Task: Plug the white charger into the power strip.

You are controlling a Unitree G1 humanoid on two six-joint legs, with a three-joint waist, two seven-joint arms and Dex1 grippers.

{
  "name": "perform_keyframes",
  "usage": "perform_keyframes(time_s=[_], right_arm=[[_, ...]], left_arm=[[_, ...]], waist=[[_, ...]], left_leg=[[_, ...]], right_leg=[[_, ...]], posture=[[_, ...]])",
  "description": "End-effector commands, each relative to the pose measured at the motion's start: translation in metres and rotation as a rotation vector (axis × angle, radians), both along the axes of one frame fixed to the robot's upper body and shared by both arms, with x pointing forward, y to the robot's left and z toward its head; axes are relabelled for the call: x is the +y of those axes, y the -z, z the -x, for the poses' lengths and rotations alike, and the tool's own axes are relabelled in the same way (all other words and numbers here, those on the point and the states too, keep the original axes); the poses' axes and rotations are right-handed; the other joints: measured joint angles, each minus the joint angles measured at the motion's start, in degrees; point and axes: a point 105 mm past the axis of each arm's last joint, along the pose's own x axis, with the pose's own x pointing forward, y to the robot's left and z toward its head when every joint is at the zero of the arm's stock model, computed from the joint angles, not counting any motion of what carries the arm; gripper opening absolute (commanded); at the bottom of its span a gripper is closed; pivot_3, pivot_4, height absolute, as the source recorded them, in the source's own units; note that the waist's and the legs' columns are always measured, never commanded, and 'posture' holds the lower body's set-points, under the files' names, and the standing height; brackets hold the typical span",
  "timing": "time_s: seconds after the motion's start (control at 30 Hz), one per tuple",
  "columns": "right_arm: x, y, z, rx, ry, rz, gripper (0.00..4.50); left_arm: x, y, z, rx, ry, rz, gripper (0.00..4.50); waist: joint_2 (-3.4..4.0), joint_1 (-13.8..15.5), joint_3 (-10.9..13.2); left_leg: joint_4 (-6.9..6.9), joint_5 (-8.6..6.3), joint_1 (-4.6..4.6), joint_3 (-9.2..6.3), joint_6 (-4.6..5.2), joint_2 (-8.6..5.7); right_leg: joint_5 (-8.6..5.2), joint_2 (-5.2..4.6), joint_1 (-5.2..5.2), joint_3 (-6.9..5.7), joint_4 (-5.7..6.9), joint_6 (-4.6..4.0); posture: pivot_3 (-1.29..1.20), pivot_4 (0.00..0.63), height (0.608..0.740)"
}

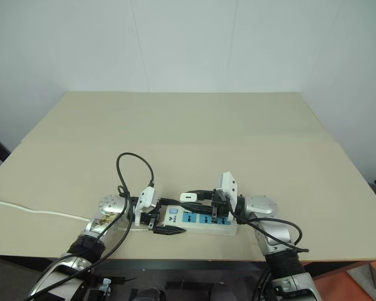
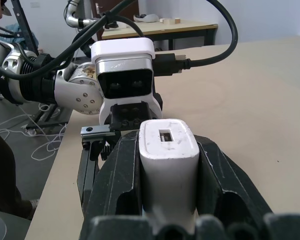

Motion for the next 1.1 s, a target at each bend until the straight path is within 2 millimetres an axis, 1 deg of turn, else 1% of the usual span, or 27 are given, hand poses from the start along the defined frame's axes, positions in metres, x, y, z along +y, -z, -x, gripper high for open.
perform_keyframes(time_s=[0.03, 0.5, 0.67, 0.73, 0.8, 0.97, 1.03, 1.1], right_arm=[[0.005, -0.002, 0.002, -0.016, -0.017, -0.005, 1.12], [0.006, -0.005, -0.002, -0.02, -0.005, -0.011, 1.12], [0.003, 0.006, 0.001, 0.016, -0.016, 0.022, 1.12], [-0.002, 0.015, 0.002, 0.041, -0.011, 0.057, 1.12], [-0.013, 0.029, 0.001, 0.07, 0.002, 0.119, 1.12], [-0.046, 0.054, -0.003, 0.133, 0.06, 0.227, 1.12], [-0.053, 0.058, -0.003, 0.141, 0.066, 0.248, 1.12], [-0.052, 0.058, -0.003, 0.135, 0.056, 0.258, 1.12]], left_arm=[[0.005, 0.01, 0.003, 0.019, 0.002, -0.057, 3.33], [0.002, 0.01, 0.0, 0.022, -0.02, -0.048, 3.33], [0.001, 0.01, -0.001, 0.022, -0.031, -0.04, 3.33], [0.001, 0.01, -0.001, 0.023, -0.032, -0.04, 3.33], [0.001, 0.01, -0.001, 0.024, -0.034, -0.041, 3.33], [0.004, 0.011, 0.0, 0.025, -0.039, -0.046, 3.33], [0.005, 0.011, 0.0, 0.026, -0.041, -0.048, 3.33], [0.006, 0.011, 0.0, 0.026, -0.042, -0.05, 3.33]], waist=[[0.0, 0.0, 0.0], [0.0, 0.01, 0.0], [0.0, 0.13, 0.0], [0.0, 0.2, 0.0], [0.0, 0.26, 0.0], [-0.04, 0.7, -0.03], [-0.07, 0.83, -0.05], [-0.14, 0.89, -0.1]], left_leg=[[0.0, 0.0, 0.0, 0.0, 0.0, 0.0], [0.0, 0.0, 0.0, 0.0, 0.0, 0.0], [0.0, 0.0, 0.0, 0.0, 0.0, -0.01], [0.0, 0.0, 0.0, 0.0, 0.0, -0.01], [0.0, 0.0, 0.0, 0.0, 0.0, -0.01], [0.0, 0.0, 0.17, 0.0, 0.0, -0.02], [0.0, -0.02, 0.39, 0.0, 0.01, -0.02], [-0.01, -0.04, 0.55, 0.0, 0.03, -0.02]], right_leg=[[0.0, 0.0, 0.0, 0.0, 0.0, 0.0], [-0.02, 0.0, 0.0, 0.0, 0.0, 0.04], [-0.02, 0.0, 0.01, 0.0, 0.0, 0.04], [-0.03, 0.0, 0.01, 0.0, 0.0, 0.05], [-0.03, -0.01, 0.03, 0.0, -0.02, 0.06], [-0.05, -0.04, 0.33, -0.03, -0.19, 0.09], [-0.07, -0.04, 0.61, -0.05, -0.3, 0.13], [-0.09, -0.04, 0.79, -0.06, -0.37, 0.16]], posture=[[0.0, 0.15, 0.74], [0.0, 0.15, 0.74], [0.0, 0.15, 0.74], [0.0, 0.15, 0.74], [0.0, 0.15, 0.74], [0.0, 0.15, 0.74], [0.0, 0.15, 0.74], [0.0, 0.15, 0.74]])
